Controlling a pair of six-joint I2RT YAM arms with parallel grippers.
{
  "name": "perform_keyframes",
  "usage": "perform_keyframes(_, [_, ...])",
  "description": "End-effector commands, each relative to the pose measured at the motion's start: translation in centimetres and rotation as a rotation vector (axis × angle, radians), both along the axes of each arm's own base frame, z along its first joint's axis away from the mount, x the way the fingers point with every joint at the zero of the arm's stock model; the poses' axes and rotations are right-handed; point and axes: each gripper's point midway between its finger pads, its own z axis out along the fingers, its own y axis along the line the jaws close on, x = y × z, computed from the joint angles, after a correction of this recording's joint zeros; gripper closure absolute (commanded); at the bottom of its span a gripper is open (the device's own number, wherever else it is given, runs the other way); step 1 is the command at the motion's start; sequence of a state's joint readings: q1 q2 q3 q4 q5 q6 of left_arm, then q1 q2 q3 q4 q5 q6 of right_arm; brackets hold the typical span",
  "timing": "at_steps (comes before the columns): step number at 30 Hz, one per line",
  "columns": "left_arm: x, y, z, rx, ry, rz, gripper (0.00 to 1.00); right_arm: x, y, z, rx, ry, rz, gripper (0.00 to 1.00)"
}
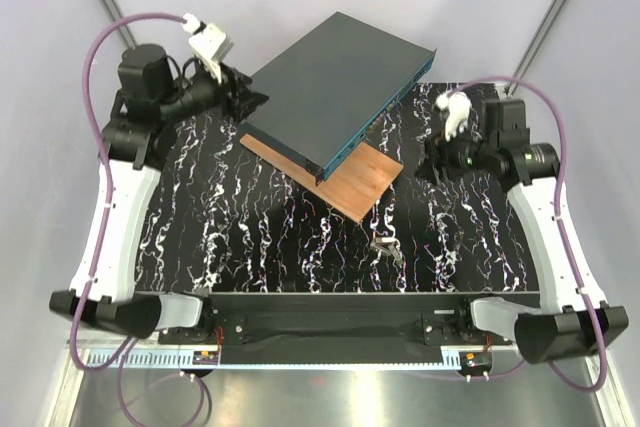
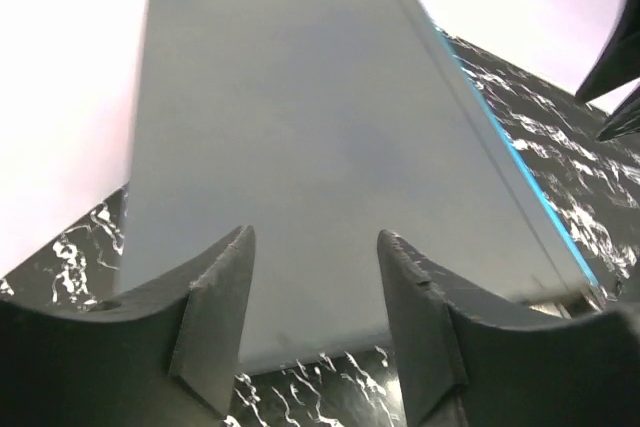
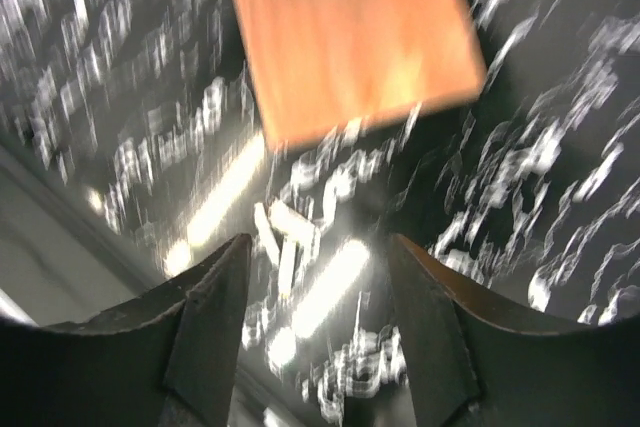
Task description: Insert the plug into the switch port
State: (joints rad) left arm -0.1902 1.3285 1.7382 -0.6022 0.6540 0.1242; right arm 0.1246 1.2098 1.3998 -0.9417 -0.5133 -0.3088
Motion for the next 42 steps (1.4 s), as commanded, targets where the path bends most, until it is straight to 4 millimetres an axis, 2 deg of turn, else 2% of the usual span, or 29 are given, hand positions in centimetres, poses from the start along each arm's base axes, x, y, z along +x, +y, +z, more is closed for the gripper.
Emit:
perform_keyframes(1, [-2.7,-1.1,-0.3,0.044,-0.113,-0.123,0.42,-3.9,-1.0,-4.2,-0.108,0.076,0.126,0.39])
perform_keyframes(2, [-3.2,-1.6,-1.2,0.058,-0.109,-0.143,0.42,-4.4,-1.3,-5.7,-0.134,0.111,0.143,0.40])
perform_keyframes(4, [-4.4,-1.8,-1.5,0.078,-0.124,-0.157,0.42,-4.5,-1.9,-8.1,-0.179,0.199,0.151,0.50])
perform_keyframes(5, [-4.8,-2.4,-2.6,0.113,-0.135,-0.178,0.43,-4.7,-2.0,-9.0,-0.186,0.239,0.159,0.52])
perform_keyframes(8, [-6.3,-2.9,-3.5,0.173,-0.213,-0.203,0.43,-5.0,-1.9,-12.7,-0.224,0.343,0.185,0.53])
perform_keyframes(9, [-7.2,-2.9,-4.5,0.187,-0.224,-0.223,0.43,-4.3,-1.7,-13.3,-0.240,0.317,0.192,0.53])
perform_keyframes(11, [-8.1,-3.3,-5.3,0.220,-0.279,-0.272,0.43,-4.6,-0.9,-14.6,-0.265,0.295,0.241,0.52])
perform_keyframes(12, [-8.7,-3.3,-6.3,0.228,-0.280,-0.284,0.43,-4.0,0.4,-14.7,-0.282,0.236,0.283,0.52])
perform_keyframes(14, [-9.1,-3.5,-6.3,0.216,-0.297,-0.300,0.43,-4.3,1.7,-15.8,-0.298,0.218,0.322,0.52])
perform_keyframes(15, [-9.4,-3.7,-6.5,0.212,-0.289,-0.314,0.43,-3.8,3.2,-15.8,-0.301,0.165,0.360,0.52])
perform_keyframes(18, [-9.9,-4.5,-7.2,0.219,-0.270,-0.358,0.43,-2.6,4.9,-17.3,-0.331,0.134,0.391,0.52])
perform_keyframes(19, [-9.9,-4.6,-7.3,0.219,-0.266,-0.360,0.43,-2.6,5.5,-18.5,-0.355,0.157,0.429,0.53])
perform_keyframes(24, [-9.8,-5.1,-7.0,0.201,-0.243,-0.369,0.44,-2.5,7.3,-21.4,-0.430,0.161,0.542,0.53])
perform_keyframes(26, [-9.7,-5.3,-6.7,0.185,-0.231,-0.367,0.44,-2.7,8.0,-21.9,-0.452,0.152,0.595,0.54])
perform_keyframes(30, [-9.5,-5.5,-6.2,0.159,-0.215,-0.362,0.44,-2.9,8.0,-23.5,-0.512,0.164,0.647,0.54])
perform_keyframes(42, [-8.8,-6.1,-5.5,0.114,-0.190,-0.350,0.44,-3.2,7.1,-26.1,-0.614,0.135,0.724,0.57])
